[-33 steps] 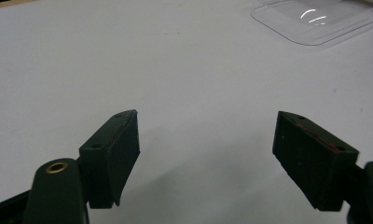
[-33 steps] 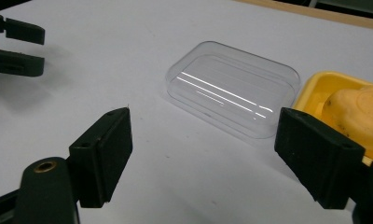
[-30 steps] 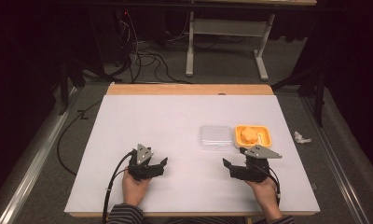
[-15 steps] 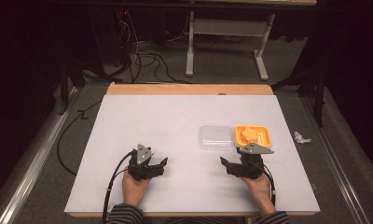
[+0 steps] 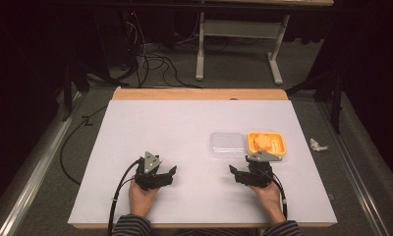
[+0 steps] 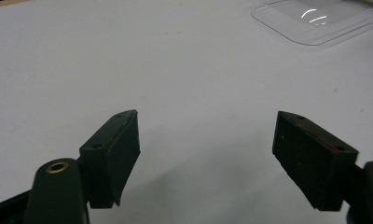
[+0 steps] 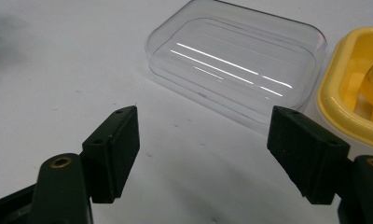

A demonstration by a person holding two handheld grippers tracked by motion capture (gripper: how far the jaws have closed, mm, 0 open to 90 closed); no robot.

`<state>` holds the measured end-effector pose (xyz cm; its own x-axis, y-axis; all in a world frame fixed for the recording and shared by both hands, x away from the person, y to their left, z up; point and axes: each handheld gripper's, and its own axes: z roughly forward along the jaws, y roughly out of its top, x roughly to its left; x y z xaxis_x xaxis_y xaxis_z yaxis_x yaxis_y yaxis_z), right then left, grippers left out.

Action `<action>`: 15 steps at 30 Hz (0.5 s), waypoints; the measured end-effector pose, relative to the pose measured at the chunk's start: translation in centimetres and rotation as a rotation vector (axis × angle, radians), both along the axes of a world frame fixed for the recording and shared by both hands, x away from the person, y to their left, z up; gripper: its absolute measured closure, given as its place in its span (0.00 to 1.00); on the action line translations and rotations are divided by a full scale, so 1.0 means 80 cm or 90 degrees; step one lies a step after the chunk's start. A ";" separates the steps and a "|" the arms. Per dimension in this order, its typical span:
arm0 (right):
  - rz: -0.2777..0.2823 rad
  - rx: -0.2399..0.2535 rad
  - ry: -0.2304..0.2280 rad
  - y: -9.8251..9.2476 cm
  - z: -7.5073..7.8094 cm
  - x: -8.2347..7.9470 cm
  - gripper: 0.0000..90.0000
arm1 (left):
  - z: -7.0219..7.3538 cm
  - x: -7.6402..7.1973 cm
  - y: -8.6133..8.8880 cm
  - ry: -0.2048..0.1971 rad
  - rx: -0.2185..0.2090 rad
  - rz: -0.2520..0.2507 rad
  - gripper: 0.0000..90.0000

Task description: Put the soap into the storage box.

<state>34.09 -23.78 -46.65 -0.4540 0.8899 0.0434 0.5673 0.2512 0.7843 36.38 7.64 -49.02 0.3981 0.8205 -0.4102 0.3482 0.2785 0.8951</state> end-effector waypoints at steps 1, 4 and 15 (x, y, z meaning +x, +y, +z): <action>-0.003 -0.002 0.000 0.001 -0.001 0.000 0.29 | 0.000 0.000 0.000 0.000 0.000 0.001 0.26; -0.001 -0.005 0.004 0.002 -0.007 0.002 0.29 | 0.000 0.000 0.000 0.001 0.000 0.002 0.26; -0.003 -0.019 0.004 0.005 -0.016 0.003 0.27 | 0.000 0.000 0.000 0.002 0.003 0.004 0.26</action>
<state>34.33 -23.35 -47.95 -0.4502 0.8927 0.0198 0.5730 0.2718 0.7732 36.41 7.63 -49.04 0.3924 0.8248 -0.4071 0.3487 0.2762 0.8956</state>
